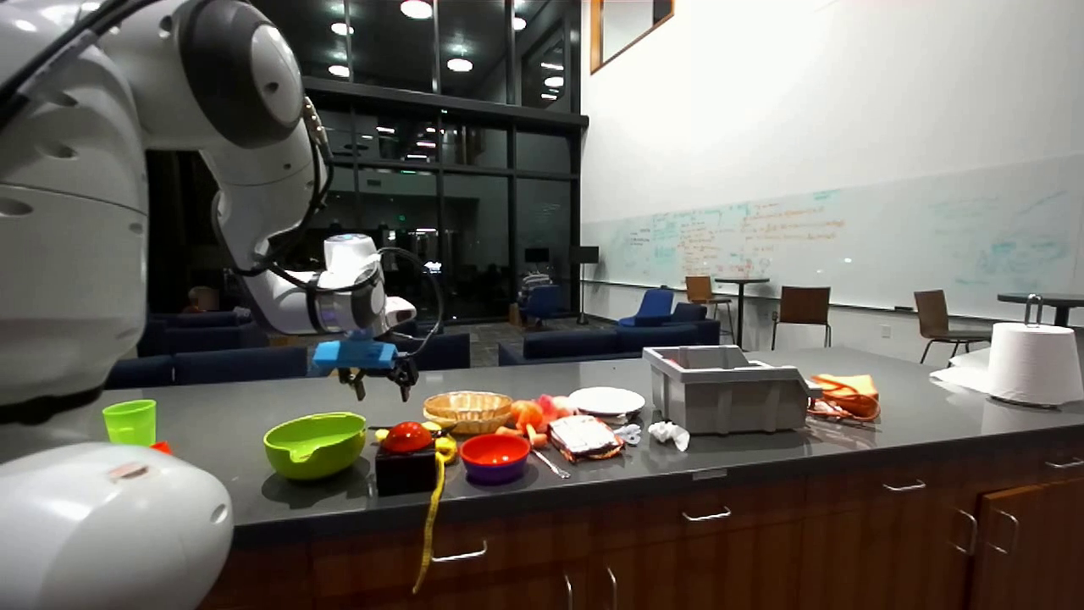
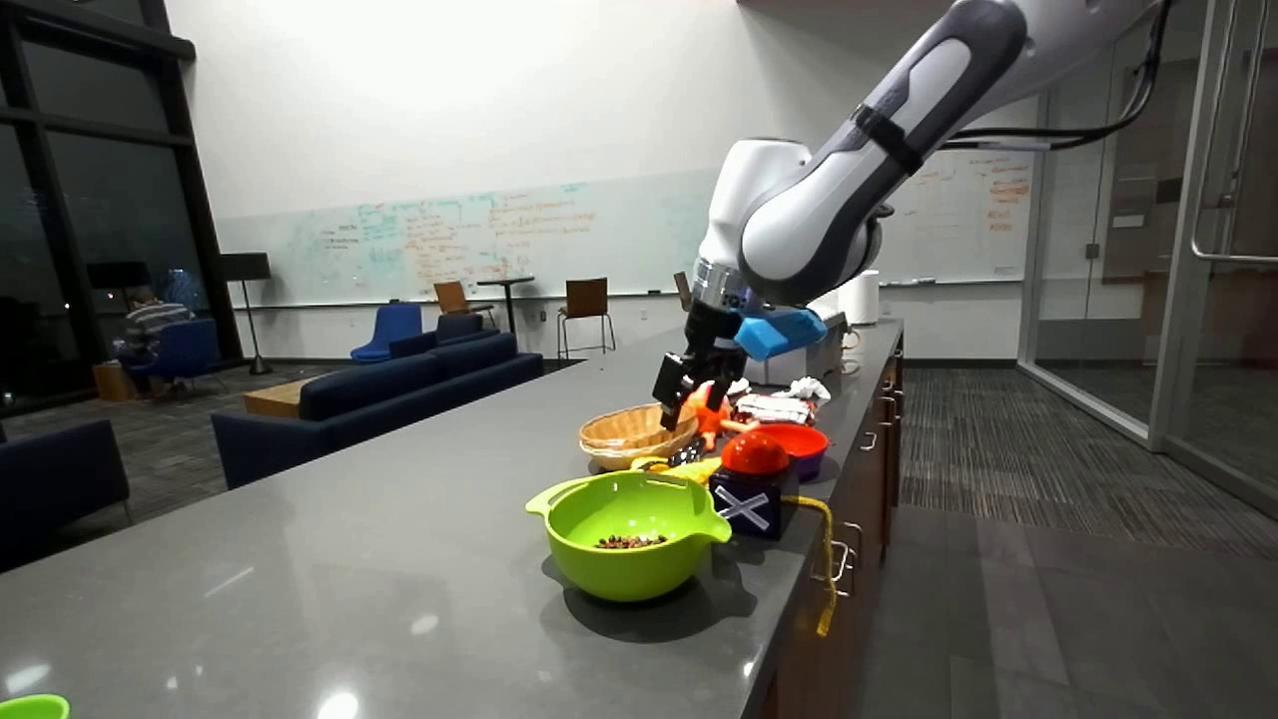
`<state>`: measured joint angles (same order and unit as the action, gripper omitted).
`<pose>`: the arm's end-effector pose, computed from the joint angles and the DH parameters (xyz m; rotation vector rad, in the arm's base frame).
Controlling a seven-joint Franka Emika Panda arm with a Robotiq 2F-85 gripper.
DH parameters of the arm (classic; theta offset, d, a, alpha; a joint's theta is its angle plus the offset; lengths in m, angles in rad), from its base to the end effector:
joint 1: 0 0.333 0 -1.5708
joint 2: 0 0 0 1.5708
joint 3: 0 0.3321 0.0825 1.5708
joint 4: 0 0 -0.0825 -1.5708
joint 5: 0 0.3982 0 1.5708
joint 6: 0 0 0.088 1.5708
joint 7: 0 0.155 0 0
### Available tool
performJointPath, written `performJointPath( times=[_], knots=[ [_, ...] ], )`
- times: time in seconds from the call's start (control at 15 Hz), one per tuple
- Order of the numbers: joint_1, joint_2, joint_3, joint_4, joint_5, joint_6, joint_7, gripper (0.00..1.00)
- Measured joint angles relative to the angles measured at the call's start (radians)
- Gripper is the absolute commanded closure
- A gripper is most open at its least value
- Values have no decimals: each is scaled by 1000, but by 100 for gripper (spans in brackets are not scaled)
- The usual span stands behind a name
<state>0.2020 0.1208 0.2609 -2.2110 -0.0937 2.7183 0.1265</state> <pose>0.5429 0.2716 0.3299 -2.9348 -0.6045 -0.5789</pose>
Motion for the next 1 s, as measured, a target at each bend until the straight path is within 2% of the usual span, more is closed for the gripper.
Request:
performJointPath(
  times=[0.33,0.73,1.0],
  knots=[
    [2,64,-20,57,1,-36,0,0],
    [6,71,-21,69,1,-51,0,0],
    [5,76,-21,64,94,-9,-54,0]
  ],
)
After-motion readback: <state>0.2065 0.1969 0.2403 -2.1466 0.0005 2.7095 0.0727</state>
